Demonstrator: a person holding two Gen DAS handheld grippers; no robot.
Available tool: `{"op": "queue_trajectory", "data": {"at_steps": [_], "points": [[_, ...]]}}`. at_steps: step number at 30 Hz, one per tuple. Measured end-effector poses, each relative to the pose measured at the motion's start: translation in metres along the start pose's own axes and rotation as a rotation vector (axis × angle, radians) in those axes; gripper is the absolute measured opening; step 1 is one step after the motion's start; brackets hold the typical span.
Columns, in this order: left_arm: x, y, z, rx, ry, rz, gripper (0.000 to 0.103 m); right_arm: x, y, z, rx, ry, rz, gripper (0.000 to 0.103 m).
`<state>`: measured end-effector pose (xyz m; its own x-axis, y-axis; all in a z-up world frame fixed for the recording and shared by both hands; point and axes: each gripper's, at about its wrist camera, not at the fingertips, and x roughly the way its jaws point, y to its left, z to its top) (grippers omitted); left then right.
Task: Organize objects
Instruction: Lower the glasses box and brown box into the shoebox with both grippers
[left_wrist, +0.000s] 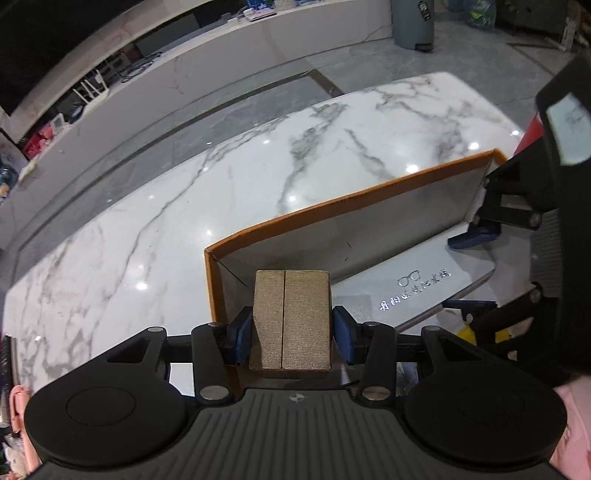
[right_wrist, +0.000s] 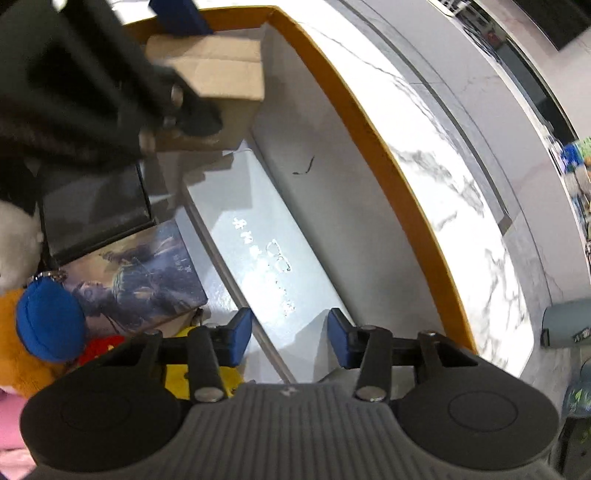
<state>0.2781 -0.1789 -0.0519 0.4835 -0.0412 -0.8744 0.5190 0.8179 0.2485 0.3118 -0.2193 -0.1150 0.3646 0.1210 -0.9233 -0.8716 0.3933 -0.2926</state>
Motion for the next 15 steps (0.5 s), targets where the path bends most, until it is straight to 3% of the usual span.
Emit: {"op": "queue_trajectory", "data": {"at_steps": [12, 15], "points": [[0.012, -0.006, 0.002, -0.146, 0.062, 0.089, 0.051, -0.003, 0.014, 0.002, 0.102, -0.029, -0.007, 0.037], [0.015, -0.008, 0.005, -0.169, 0.062, 0.073, 0.05, -0.006, 0.019, 0.001, 0.105, -0.041, -0.01, 0.037]]}}
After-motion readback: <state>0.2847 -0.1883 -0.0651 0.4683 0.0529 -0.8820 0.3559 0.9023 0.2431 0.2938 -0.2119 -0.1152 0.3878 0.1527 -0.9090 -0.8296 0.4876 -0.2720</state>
